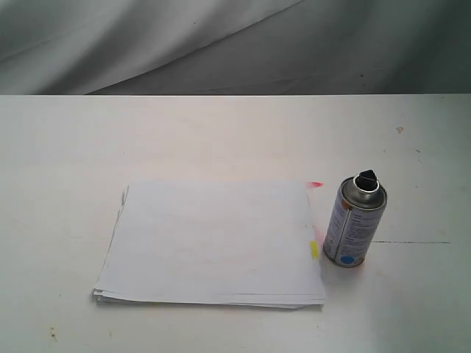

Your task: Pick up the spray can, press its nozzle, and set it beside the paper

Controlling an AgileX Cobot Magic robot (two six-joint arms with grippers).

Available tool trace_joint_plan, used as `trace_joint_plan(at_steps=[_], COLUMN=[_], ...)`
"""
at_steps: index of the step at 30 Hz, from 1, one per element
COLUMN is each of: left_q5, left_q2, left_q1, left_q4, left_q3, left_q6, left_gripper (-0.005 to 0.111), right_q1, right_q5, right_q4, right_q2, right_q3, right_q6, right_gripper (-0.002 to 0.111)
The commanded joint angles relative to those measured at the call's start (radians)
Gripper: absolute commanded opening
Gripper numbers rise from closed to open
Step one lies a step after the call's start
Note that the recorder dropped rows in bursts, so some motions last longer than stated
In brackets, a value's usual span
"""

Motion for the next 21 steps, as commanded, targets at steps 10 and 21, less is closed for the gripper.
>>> trace_joint_plan(at_steps=[10, 21], left_q5=[-0.005, -0.005], left_q2=[-0.004, -0.004], left_q1=[-0.005, -0.005], left_q4=[-0.001, -0.001], left_q3=[0.004, 0.004], left_q6=[-0.001, -0.001], left_gripper=[0.000, 0.000], right_q1=[-0.002, 0.301], right_q5=[0.139, -0.120], right_q4=[-0.017, 0.040], right_q2=[0.585, 0.705], right_q3=[-0.644, -0.510], right_q6=[0.002, -0.023], right_gripper=[0.000, 0.000])
